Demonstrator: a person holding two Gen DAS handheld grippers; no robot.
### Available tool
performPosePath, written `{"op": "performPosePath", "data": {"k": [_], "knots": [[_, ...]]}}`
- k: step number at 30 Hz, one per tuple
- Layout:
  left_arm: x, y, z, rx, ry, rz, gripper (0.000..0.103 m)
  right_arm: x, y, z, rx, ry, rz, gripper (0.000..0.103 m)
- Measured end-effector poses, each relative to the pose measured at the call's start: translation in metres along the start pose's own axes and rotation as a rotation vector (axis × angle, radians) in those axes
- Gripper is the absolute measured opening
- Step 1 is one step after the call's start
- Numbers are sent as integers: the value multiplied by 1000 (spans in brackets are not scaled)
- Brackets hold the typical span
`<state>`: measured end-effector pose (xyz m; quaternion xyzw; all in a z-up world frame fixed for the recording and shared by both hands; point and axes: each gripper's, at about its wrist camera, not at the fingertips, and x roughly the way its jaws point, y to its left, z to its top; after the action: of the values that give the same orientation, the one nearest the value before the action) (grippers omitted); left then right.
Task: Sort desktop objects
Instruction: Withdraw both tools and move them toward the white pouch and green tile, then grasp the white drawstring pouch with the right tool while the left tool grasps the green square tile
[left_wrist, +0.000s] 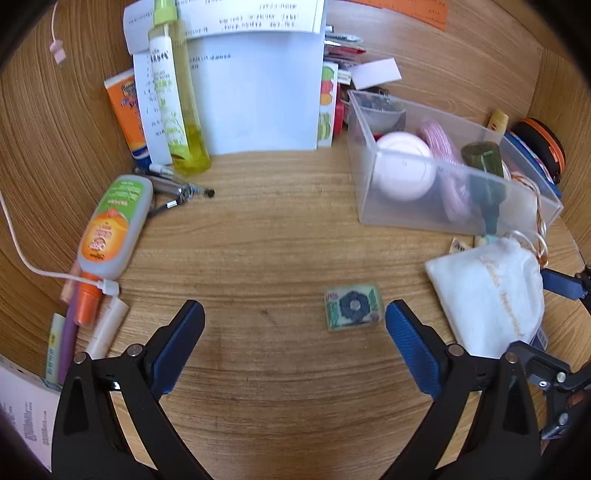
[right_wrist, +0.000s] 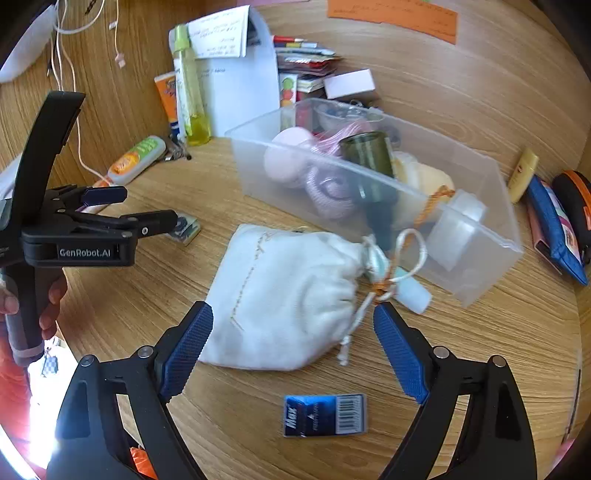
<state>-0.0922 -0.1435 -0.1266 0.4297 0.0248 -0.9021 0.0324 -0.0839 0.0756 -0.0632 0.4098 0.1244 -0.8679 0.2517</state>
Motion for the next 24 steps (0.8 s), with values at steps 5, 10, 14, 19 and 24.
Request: {"op": "performPosePath", "data": {"k": [5, 10, 14, 19, 24], "knots": [[6, -2, 0, 20, 13, -10, 100, 14, 7, 1, -18, 36, -32, 87], [12, 0, 4, 16, 18, -31, 100, 26, 11, 3, -24, 64, -47, 97], [15, 0, 8, 21, 25, -30, 100, 36, 13, 5, -27, 84, -51, 101], [15, -4, 11, 43, 25, -37, 100, 44, 10, 6, -19, 97, -36, 101], [20, -7, 14, 61, 31, -18, 99, 45, 6, 6, -6, 89, -20, 96]]}}
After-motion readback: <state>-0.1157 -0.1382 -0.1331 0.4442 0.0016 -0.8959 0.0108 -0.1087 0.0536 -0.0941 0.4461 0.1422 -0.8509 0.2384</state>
